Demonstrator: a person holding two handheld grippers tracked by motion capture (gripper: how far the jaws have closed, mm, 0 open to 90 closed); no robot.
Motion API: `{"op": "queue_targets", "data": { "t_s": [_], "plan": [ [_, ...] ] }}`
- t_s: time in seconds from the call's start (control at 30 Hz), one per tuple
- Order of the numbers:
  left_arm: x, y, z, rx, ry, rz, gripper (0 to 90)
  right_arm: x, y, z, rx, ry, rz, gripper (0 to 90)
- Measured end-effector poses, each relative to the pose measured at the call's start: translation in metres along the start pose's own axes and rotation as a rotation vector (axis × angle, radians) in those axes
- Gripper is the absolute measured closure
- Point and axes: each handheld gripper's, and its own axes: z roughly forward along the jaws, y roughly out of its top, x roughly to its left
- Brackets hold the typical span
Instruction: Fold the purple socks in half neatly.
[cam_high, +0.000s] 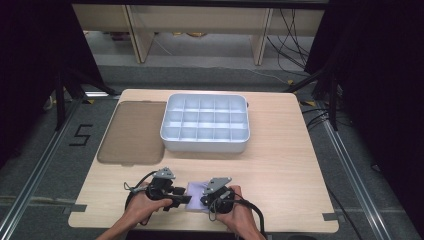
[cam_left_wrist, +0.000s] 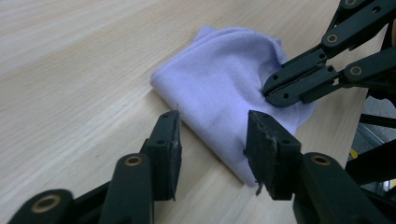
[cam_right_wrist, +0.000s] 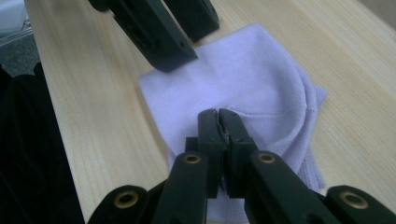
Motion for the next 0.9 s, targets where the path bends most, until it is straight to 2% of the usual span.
{"op": "queue_targets", "data": {
  "t_s": [0.07,0.1,0.13,0.2,0.23,0.27,0.33,0.37,0.4,0.43,0.5,0.53,0.57,0.6,0.63,0.73,0.77,0.8,0.9],
  "plan": [
    [-0.001,0.001,0.004,0.015,0.009,0.008,58.5,0.000,0.000,0.000,-0.002,-0.001,-0.002,88.4],
    [-0.002,0.001,0.006,-0.003,0.026,0.007,62.0,0.000,0.000,0.000,-0.001,0.001,-0.002,88.3],
    [-0.002,0.002,0.007,0.004,0.016,0.012,64.2,-0.001,0.000,0.000,-0.008,-0.009,-0.012,88.3],
    [-0.003,0.001,0.007,-0.011,0.022,0.015,70.5,-0.001,0.000,-0.002,0.007,-0.005,0.001,88.3],
    [-0.003,0.001,0.008,-0.025,0.024,0.024,70.5,-0.001,0.000,-0.002,0.007,-0.005,0.002,88.2],
    [-0.002,0.001,0.007,-0.031,0.024,0.032,77.5,-0.001,0.000,-0.002,0.005,-0.007,0.000,87.9],
    [-0.003,0.001,0.005,-0.045,0.028,0.039,80.6,0.000,0.000,-0.002,0.002,0.001,0.008,87.0],
    [-0.003,0.001,0.005,-0.044,0.029,0.051,82.0,-0.001,0.000,-0.002,-0.010,0.004,-0.007,85.9],
    [-0.003,0.001,0.005,-0.044,0.029,0.051,82.6,-0.001,0.000,-0.002,-0.010,0.004,-0.007,85.9],
    [-0.004,0.001,0.004,-0.045,0.034,0.070,82.6,-0.001,0.000,-0.001,-0.021,-0.004,-0.001,85.7],
    [-0.007,0.002,0.002,-0.048,0.041,0.081,83.4,0.003,0.004,-0.006,-0.064,0.016,-0.007,86.4],
    [-0.008,0.002,0.002,-0.046,0.042,0.093,83.4,0.006,0.006,-0.007,-0.051,0.024,-0.010,86.6],
    [-0.008,0.002,0.002,-0.052,0.042,0.090,83.4,0.009,0.007,-0.006,-0.058,0.024,-0.034,86.8],
    [-0.008,0.003,0.000,-0.044,0.050,0.109,83.5,0.011,0.008,-0.003,-0.067,0.032,-0.034,86.9],
    [-0.008,0.003,0.000,-0.043,0.047,0.113,83.5,0.014,0.008,0.000,-0.037,0.038,-0.030,87.1],
    [-0.008,0.004,-0.003,-0.042,0.049,0.120,83.7,0.017,0.009,0.010,-0.016,0.051,-0.054,87.5],
    [-0.008,0.004,-0.003,-0.041,0.047,0.125,83.7,0.019,0.010,0.010,-0.012,0.052,-0.037,87.4],
    [-0.008,0.004,-0.004,-0.042,0.048,0.123,83.7,0.017,0.011,0.011,-0.019,0.045,-0.080,87.3],
    [-0.010,0.005,-0.007,-0.042,0.055,0.135,83.7,0.014,0.012,0.007,-0.042,0.055,-0.054,87.1]
  ]
}}
